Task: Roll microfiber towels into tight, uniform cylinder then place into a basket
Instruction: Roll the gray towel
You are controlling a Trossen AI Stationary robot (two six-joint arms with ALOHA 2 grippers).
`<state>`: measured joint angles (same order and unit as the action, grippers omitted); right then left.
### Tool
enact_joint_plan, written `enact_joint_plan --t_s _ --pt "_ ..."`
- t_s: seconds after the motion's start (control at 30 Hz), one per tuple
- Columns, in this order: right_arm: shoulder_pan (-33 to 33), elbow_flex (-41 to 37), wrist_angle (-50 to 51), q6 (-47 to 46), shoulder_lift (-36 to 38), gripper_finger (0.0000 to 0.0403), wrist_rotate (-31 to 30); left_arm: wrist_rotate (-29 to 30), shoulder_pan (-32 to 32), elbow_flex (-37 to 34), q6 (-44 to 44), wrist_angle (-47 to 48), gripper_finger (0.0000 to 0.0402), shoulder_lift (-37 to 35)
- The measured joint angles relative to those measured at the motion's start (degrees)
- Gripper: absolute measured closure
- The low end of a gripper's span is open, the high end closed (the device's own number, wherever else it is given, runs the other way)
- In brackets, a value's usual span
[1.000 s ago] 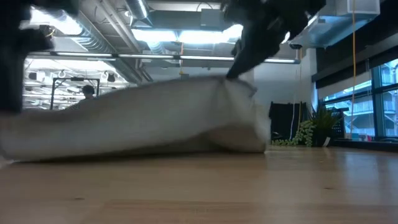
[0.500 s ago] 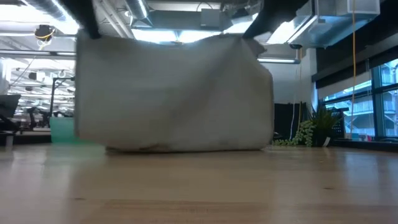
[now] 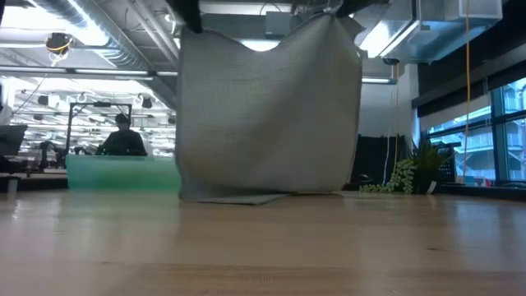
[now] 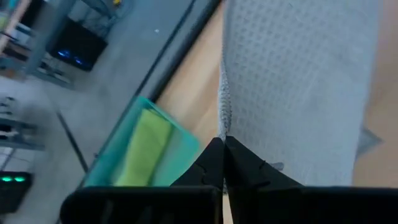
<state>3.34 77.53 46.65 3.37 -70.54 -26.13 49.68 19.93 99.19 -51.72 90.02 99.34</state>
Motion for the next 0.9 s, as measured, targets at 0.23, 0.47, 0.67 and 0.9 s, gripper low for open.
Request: enact_joint_plan --t_s 0.23,0.47,0.67,0.9 --pt "-3.90 3.82 1.00 3.48 -0.09 0.0403 0.07 4.91 -8.71 6.83 11.84 0.02 0.0401 -0.10" --pt "-9.64 6.43 0.81 9.02 -0.09 0.0403 -1.42 8.94 -17.37 16.12 24.63 -0.02 0.0401 -0.10" --pt "-15.45 8.10 -2.19 15.85 -0.09 0.0403 -3.43 11.27 -24.86 22.95 36.14 -3.66 0.0401 -0.12" --pt "-20.43 12.04 -3.16 22.22 -0.09 0.0403 -3.39 10.70 -29.44 25.38 49.64 -13.03 0.0401 -0.12"
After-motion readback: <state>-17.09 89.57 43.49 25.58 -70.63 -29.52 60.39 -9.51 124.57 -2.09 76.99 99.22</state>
